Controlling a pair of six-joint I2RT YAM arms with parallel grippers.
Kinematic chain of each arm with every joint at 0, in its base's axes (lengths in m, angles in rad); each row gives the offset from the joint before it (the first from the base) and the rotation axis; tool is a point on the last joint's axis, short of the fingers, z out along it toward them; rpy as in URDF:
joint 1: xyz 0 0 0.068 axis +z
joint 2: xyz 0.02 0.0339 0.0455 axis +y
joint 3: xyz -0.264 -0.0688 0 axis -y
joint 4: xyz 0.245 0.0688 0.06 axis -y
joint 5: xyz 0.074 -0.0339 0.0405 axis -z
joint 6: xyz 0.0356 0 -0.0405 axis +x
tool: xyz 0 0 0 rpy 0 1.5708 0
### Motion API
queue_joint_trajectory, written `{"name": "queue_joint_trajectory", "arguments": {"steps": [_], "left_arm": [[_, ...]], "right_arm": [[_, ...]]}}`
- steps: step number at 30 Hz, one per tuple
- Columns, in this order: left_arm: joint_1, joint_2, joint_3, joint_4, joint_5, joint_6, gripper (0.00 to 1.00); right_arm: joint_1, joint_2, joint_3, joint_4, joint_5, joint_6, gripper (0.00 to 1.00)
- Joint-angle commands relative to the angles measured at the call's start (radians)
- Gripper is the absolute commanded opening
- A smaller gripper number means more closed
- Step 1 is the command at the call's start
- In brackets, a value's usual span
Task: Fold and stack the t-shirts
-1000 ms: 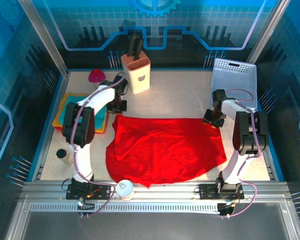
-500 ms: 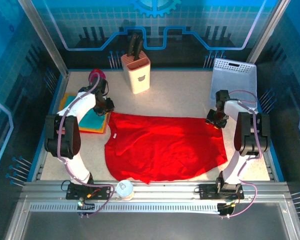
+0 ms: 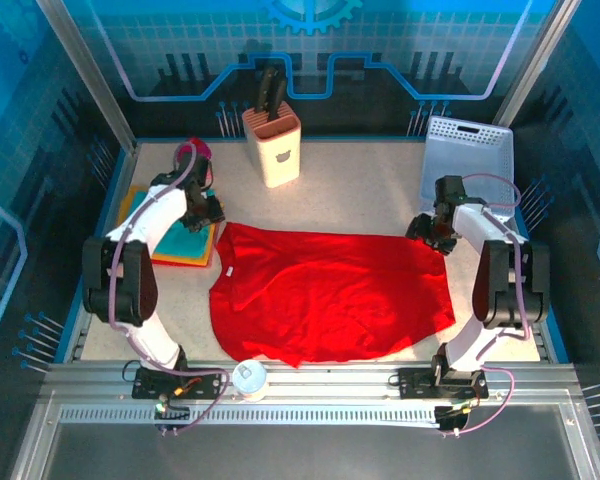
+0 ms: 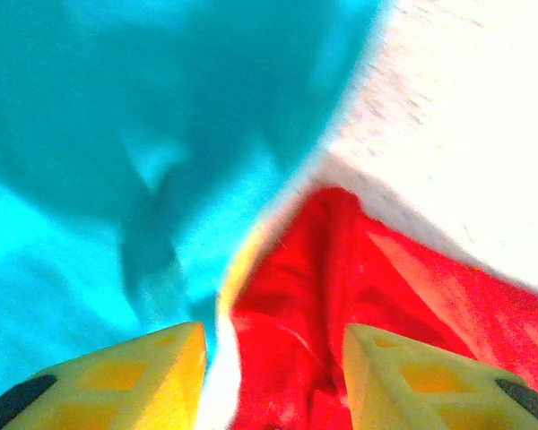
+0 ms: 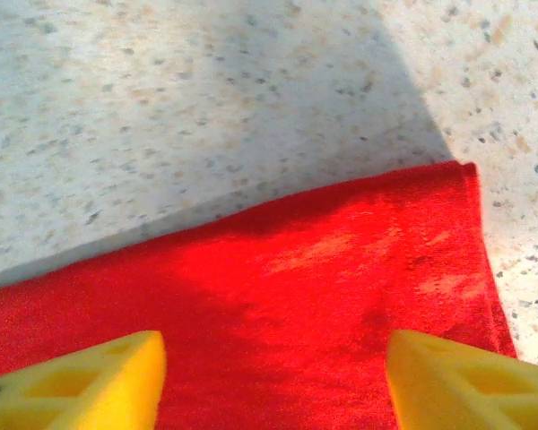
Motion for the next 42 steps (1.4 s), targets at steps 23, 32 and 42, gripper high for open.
{"name": "queue_joint_trajectory", "arguments": {"steps": [23,32,42], "left_arm": [[-0.682,-0.062,-0.336,-0.084,-0.389,-0.120,0.49],[-0.683,0.017,-0.318,-0.049,-0.370,-0.103,0.45],[-0.682,-0.038,-0.350,-0.091,-0.338,-0.122,0.51]], "right_arm": [[0.029,-0.152,-0.150,-0.006,-0.106,-0.040,0.83],[0.029,-0.157,-0.141,-0.017,-0.099,-0.051,0.82],[0.029,-0.154,-0.150,-0.007,-0.106,-0.049,0.82]]}}
